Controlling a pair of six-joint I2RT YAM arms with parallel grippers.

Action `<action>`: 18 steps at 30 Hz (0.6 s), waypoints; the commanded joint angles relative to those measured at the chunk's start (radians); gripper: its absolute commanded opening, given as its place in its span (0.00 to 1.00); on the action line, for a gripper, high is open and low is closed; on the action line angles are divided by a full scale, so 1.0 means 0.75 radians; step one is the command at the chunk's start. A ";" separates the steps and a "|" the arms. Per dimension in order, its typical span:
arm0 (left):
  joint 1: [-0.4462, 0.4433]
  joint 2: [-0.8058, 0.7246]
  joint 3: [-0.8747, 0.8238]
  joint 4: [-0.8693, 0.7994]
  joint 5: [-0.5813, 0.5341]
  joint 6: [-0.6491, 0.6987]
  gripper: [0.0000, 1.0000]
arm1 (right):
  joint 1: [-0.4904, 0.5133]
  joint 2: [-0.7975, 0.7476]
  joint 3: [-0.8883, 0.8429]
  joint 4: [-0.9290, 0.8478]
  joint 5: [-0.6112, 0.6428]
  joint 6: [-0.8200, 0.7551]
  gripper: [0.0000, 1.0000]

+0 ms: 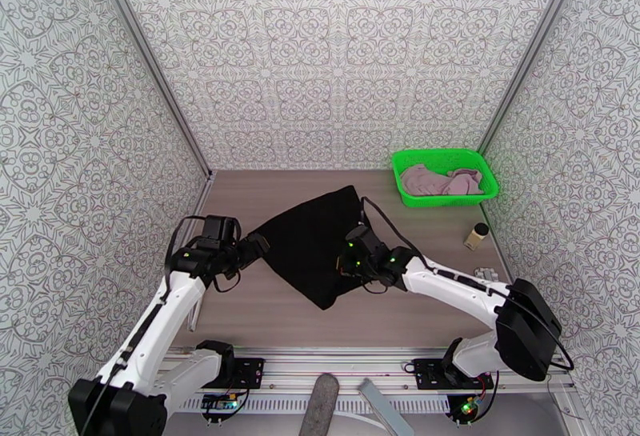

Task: Fold and stack the mixed laundry pile

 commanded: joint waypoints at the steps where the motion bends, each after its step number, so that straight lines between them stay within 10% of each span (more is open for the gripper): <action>1: 0.013 0.035 -0.032 0.075 0.037 0.015 0.78 | -0.046 -0.045 0.056 -0.074 -0.004 -0.111 0.00; 18: 0.014 0.307 -0.013 0.305 0.042 0.025 0.73 | -0.101 -0.027 0.262 -0.123 -0.204 -0.368 0.00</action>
